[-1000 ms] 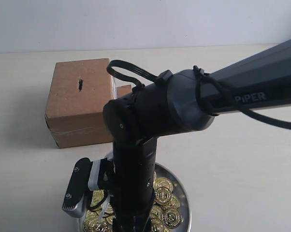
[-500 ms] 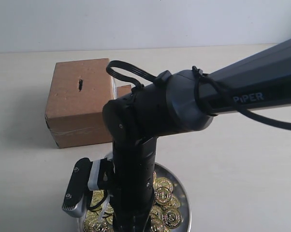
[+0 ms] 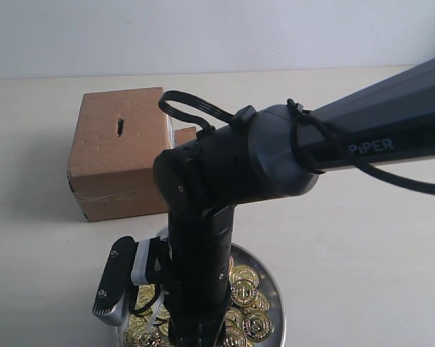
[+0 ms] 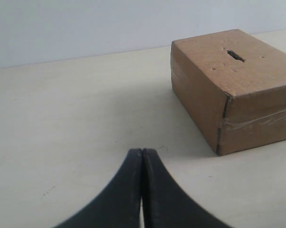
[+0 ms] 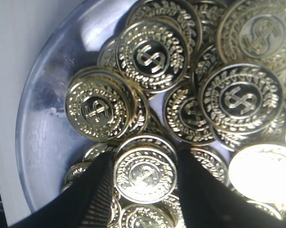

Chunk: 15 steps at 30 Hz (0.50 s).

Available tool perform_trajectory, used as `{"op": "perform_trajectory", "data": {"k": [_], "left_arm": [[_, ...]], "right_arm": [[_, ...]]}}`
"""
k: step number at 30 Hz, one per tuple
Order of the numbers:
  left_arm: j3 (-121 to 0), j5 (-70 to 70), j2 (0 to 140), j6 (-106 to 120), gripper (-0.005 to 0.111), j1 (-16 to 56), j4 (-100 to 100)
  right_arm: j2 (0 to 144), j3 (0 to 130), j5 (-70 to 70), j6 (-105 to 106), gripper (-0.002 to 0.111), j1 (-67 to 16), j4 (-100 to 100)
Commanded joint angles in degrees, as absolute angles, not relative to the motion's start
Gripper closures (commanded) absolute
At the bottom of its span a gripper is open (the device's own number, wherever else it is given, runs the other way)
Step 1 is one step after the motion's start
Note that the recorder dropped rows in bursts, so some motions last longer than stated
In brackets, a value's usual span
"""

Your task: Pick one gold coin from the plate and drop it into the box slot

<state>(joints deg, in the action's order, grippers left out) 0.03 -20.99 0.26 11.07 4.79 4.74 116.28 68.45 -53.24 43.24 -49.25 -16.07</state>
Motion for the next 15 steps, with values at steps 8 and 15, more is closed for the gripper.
{"op": "perform_trajectory", "data": {"k": [8,15], "left_arm": [[0.0,-20.4,0.0,11.2,0.107,5.16,4.93],[0.0,-20.4,0.0,11.2,0.107,5.16,4.93]], "right_arm": [[115.46,68.59,-53.83,43.2,0.081,-49.37,-14.59],[111.82,68.59,-53.7,43.2,0.081,-49.37,-14.48]]}}
